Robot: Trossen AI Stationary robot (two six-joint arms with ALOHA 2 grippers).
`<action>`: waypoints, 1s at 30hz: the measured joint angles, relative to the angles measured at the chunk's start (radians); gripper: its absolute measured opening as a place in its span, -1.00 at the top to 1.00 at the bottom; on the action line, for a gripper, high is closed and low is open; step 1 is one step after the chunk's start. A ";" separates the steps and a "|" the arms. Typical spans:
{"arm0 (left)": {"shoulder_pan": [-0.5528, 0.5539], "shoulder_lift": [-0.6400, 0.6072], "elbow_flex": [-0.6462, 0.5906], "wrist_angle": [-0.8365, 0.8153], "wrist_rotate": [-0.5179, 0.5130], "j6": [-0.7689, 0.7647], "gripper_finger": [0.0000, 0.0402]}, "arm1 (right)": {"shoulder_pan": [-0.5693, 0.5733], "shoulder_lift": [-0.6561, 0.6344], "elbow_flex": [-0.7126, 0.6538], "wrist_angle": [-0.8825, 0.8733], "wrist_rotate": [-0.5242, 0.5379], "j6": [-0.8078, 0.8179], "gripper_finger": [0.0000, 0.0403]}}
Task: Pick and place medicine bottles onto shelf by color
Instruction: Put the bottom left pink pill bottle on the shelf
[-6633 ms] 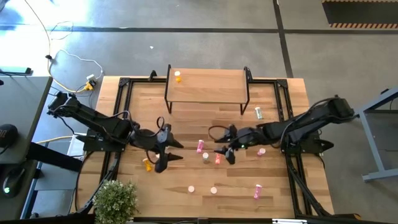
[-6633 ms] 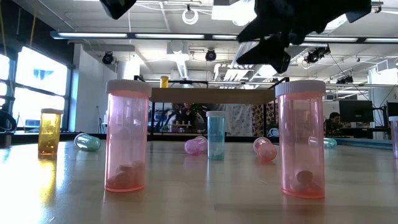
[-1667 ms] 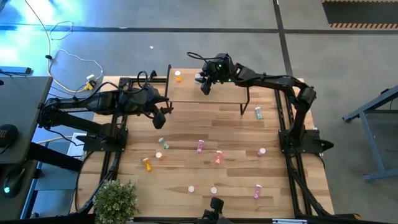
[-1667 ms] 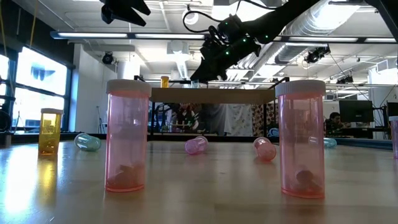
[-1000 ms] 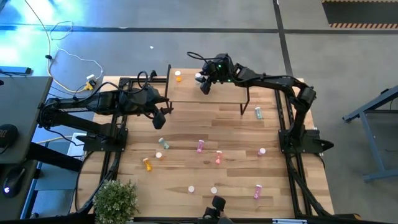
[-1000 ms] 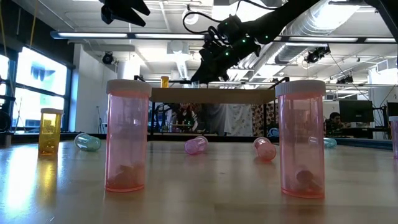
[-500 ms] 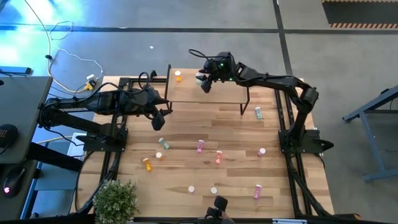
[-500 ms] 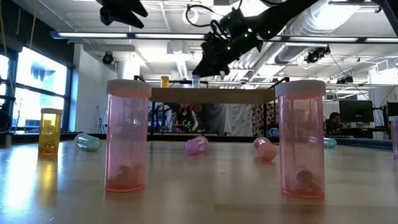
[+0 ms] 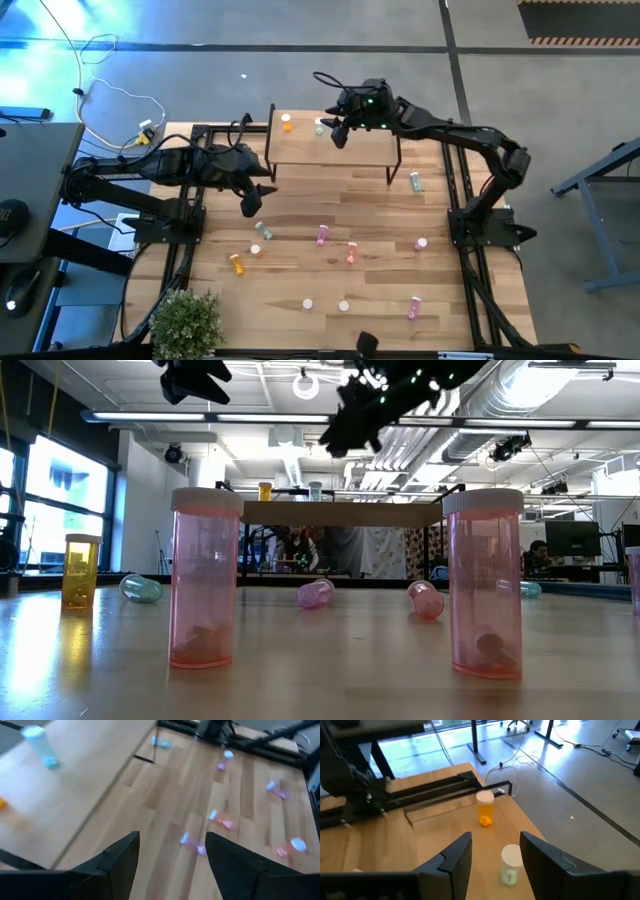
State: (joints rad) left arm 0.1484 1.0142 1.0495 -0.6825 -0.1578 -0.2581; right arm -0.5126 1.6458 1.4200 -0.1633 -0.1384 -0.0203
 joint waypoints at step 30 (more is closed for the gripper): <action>-0.607 0.176 -0.408 0.704 -0.115 -0.080 -0.09 | 0.372 -0.255 0.000 -0.349 0.239 0.311 0.21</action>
State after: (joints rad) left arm -0.4583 1.1906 0.6418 0.0216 -0.2733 -0.3378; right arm -0.1409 1.3907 1.4200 -0.5121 0.1006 0.2905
